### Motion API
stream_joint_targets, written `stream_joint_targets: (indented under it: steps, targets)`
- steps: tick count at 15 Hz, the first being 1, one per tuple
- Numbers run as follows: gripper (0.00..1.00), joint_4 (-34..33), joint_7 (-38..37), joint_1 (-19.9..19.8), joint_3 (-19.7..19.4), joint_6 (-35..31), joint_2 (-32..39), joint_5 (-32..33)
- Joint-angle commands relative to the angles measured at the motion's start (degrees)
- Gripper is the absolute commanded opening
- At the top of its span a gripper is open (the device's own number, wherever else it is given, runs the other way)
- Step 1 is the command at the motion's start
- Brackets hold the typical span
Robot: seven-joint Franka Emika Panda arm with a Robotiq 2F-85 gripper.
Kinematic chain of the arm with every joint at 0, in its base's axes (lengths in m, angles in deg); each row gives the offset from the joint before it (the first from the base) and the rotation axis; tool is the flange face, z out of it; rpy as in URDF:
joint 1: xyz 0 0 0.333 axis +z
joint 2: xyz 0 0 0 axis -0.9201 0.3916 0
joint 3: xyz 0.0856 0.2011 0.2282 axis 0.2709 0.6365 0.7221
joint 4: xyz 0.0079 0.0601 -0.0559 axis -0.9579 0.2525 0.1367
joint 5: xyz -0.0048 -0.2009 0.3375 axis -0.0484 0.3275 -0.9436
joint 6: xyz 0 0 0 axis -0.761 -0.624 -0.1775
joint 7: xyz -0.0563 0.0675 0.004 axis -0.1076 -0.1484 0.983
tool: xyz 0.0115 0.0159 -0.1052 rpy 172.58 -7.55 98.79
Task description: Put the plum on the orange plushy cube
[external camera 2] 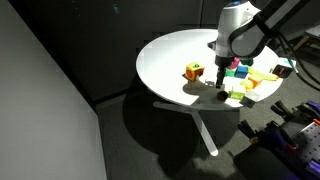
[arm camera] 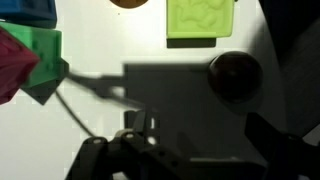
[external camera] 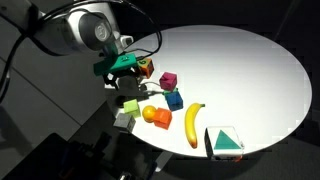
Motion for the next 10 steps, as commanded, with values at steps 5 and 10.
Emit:
stream_joint_targets:
  steps: [5, 10]
  targets:
    - [1.00, 2.08, 2.45, -0.55, 1.49, 0.18, -0.91, -0.63]
    - [1.00, 2.74, 4.63, -0.53, 2.46, 0.30, -0.57, -0.58]
